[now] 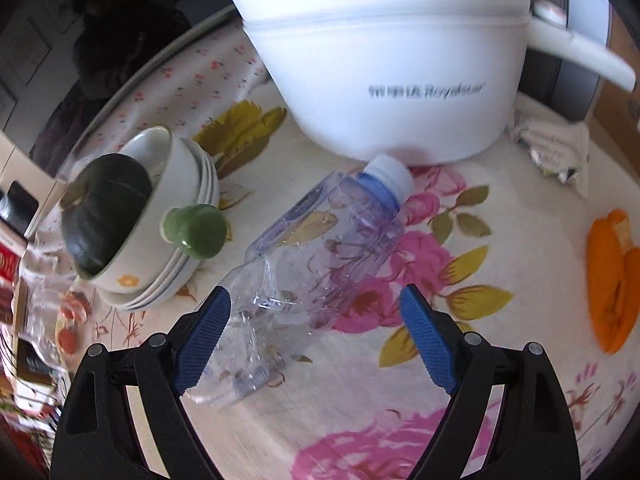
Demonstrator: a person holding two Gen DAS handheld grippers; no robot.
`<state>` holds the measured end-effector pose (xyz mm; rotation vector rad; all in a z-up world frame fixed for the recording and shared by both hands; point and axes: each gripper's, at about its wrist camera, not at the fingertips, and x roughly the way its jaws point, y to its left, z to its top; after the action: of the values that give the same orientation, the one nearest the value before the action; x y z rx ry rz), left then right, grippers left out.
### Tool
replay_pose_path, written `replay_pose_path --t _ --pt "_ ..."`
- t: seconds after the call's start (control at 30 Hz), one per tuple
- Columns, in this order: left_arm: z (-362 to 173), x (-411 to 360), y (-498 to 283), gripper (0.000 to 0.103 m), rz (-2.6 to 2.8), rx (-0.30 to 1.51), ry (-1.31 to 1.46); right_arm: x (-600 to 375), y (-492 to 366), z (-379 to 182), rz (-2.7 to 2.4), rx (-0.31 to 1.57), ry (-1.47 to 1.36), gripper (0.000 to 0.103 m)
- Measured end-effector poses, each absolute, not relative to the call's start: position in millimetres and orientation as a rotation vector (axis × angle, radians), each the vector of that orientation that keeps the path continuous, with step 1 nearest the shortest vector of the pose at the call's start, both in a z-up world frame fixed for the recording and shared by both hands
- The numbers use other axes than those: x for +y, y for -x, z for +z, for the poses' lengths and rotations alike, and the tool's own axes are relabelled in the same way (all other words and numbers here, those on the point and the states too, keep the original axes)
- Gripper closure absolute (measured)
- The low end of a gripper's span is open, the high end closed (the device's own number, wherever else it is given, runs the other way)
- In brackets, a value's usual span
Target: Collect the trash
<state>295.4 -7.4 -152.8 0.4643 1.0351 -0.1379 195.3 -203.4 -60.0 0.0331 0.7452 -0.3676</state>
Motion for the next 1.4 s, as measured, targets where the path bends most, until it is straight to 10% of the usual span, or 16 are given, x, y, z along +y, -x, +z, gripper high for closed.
replay_pose_path --t 0.43,0.6,0.67,0.83,0.9,0.93,0.97,1.0,1.4 --pt "-166.7 -39.0 -283.5 0.016 -0.253 1.034 -0.728 -260.5 -204.4 -77.6 -0.409 0.841 -0.254 0.007" --pt "-153.7 -31.2 -272.4 0.058 -0.183 0.975 -0.703 -272.1 -208.4 -95.3 -0.360 0.925 -0.329 0.007" --pt "-141.1 -19.5 -264.9 0.098 -0.202 0.983 -0.622 -277.4 -209.9 -106.4 -0.327 0.981 -0.388 0.007" --pt "-139.2 2.9 -236.6 0.103 -0.293 1.070 -0.473 -271.0 -210.9 -134.3 -0.239 1.096 -0.483 0.007" --pt "-131.5 17.9 -227.2 0.097 -0.344 1.095 -0.364 -264.0 -210.6 -139.3 -0.228 1.116 -0.473 0.007" --pt "-128.4 23.3 -226.0 0.076 -0.345 1.099 -0.338 -260.4 -209.7 -139.3 -0.224 1.120 -0.465 0.007" --pt "-121.8 31.7 -228.2 0.028 -0.327 1.089 -0.321 -256.9 -209.8 -139.4 -0.220 1.120 -0.459 0.007" --pt "-114.8 37.2 -228.2 0.012 -0.302 1.054 -0.319 -255.3 -209.6 -138.4 -0.219 1.116 -0.455 0.007" --pt "-138.5 46.6 -308.7 0.008 -0.361 1.123 -0.430 -261.1 -213.3 -132.2 -0.235 1.088 -0.460 0.007"
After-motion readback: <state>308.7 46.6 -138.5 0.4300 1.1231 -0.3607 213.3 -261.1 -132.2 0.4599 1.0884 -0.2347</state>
